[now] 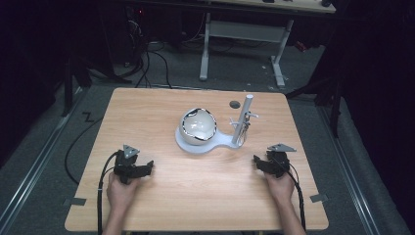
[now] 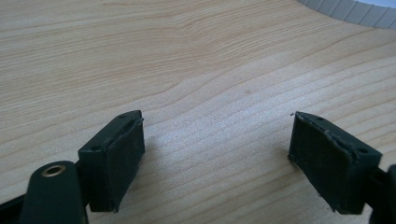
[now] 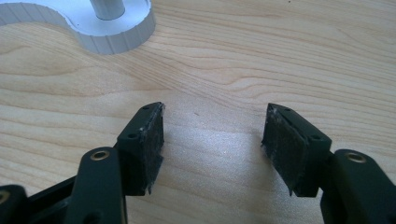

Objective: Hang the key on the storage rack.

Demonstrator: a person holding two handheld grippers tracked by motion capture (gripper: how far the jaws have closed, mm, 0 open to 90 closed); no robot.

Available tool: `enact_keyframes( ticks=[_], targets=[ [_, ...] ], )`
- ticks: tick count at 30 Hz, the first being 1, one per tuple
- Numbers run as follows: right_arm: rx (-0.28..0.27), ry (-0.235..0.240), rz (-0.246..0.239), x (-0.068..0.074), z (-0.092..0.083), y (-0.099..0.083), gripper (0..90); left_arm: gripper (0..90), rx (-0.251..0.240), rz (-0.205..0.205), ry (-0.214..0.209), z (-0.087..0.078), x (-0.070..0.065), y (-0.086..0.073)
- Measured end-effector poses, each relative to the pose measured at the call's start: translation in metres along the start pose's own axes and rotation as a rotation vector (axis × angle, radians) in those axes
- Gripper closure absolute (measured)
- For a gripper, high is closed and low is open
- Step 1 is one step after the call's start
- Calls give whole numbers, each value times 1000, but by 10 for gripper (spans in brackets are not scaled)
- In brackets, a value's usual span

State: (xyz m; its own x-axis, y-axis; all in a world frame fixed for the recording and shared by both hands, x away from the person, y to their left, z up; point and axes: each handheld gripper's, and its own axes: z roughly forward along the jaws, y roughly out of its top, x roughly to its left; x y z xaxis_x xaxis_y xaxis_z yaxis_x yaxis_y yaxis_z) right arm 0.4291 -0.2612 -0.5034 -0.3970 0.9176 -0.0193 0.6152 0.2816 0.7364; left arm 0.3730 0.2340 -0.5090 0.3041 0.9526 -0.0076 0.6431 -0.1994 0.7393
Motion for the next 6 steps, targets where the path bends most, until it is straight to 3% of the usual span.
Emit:
enact_keyframes(
  ticks=[6],
  targets=[
    [0, -7, 3, 0, 0, 0, 370, 186, -1, -1, 0, 0, 0, 0]
  ],
)
